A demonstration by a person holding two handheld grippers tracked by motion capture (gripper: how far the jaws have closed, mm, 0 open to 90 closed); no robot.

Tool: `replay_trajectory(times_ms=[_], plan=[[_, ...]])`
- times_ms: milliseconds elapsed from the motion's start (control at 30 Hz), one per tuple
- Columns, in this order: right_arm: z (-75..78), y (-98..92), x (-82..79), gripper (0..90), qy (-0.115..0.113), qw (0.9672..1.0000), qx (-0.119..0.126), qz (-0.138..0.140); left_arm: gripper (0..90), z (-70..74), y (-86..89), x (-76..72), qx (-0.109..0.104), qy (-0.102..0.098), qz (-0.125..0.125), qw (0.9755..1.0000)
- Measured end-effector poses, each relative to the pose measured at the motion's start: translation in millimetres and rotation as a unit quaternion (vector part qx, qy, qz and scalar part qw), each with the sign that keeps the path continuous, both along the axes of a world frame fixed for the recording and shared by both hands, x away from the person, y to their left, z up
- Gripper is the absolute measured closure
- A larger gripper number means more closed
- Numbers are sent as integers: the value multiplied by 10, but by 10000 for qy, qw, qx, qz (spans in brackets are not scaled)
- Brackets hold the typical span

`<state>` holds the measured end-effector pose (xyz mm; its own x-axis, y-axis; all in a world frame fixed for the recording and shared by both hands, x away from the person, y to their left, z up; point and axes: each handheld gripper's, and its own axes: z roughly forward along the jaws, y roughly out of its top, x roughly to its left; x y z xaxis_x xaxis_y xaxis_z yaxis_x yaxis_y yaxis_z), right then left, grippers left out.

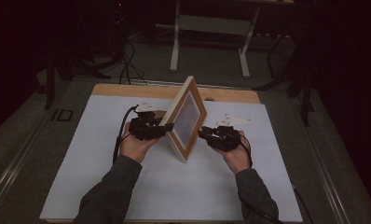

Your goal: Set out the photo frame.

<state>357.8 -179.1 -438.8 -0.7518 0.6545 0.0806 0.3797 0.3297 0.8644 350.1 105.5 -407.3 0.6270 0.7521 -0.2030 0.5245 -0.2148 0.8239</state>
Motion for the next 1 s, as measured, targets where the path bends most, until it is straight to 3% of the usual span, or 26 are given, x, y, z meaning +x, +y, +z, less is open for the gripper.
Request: replay_trajectory(times_ms=[433,1000], plan=[[7,-1,14,716,5,10000,-32,0,661,18,200,60,11,50,48,10000],[16,-13,34,712,-24,9999,-96,-35,682,17,496,156,-47,66,-438,9990]])
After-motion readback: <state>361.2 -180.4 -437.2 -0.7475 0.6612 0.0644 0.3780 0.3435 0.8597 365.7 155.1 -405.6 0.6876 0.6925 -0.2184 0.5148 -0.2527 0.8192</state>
